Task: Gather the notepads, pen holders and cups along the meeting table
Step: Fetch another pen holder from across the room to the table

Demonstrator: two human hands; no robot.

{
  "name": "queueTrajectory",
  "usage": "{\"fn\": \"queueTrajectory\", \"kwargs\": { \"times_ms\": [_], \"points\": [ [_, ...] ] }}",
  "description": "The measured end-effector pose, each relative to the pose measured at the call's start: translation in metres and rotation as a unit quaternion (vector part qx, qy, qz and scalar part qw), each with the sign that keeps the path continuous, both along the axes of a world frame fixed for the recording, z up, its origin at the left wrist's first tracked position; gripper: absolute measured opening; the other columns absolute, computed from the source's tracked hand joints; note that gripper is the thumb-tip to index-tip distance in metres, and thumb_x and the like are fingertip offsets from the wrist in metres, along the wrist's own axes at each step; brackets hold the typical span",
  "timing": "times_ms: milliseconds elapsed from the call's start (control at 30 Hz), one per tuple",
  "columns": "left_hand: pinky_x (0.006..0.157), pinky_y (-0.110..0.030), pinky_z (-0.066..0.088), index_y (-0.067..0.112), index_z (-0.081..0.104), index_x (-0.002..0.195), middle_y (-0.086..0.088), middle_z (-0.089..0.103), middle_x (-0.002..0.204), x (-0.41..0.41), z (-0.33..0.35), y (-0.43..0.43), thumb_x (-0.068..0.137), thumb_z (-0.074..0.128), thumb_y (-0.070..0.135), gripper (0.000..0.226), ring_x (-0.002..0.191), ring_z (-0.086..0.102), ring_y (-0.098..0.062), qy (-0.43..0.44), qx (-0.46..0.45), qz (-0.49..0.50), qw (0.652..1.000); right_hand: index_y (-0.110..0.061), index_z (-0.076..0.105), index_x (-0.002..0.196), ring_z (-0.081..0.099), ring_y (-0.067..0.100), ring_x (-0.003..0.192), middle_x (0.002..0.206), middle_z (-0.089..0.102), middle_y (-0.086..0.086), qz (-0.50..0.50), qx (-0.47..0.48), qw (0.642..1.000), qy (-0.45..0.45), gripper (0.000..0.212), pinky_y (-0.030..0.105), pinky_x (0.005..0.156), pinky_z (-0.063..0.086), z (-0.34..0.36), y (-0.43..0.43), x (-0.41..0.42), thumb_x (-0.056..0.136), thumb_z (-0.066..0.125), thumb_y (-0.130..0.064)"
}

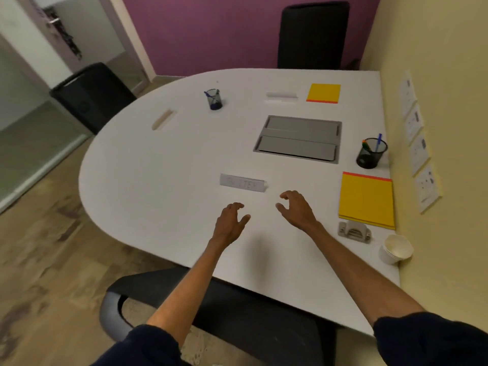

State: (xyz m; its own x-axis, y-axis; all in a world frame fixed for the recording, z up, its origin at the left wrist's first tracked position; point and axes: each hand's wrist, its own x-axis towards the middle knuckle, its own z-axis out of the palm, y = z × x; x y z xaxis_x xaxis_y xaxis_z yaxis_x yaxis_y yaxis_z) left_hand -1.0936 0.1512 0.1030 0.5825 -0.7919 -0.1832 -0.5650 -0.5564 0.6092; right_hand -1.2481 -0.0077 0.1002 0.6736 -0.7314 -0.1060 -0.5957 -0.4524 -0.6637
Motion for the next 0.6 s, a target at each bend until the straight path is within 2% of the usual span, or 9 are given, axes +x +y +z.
{"fn": "queueTrajectory", "kwargs": {
  "times_ms": [300,600],
  "points": [
    [0.108,-0.040,0.038,0.016,0.047,0.137,-0.005,0.048,0.142,0.067,0.028,0.077,0.098,0.053,0.038,0.045,0.132,0.043,-0.022,-0.017,0.000,0.058,0.998,-0.010,0.055,0.126,0.048,0.021,0.125,0.131,0.056,0.004,0.083,-0.012,0.996,-0.016,0.036,0.039,0.102,0.043,0.032,0.063,0.095,0.096,0.058,-0.030],
    [0.109,-0.044,0.038,0.018,0.046,0.138,-0.003,0.047,0.143,0.136,0.042,0.166,0.098,0.050,0.042,0.046,0.132,0.043,-0.021,-0.032,-0.014,0.121,0.992,-0.012,0.055,0.127,0.048,0.019,0.126,0.131,0.055,0.003,0.135,-0.013,0.990,-0.038,0.037,0.037,0.104,0.042,0.051,0.143,0.184,0.097,0.056,-0.034]
  ]
}}
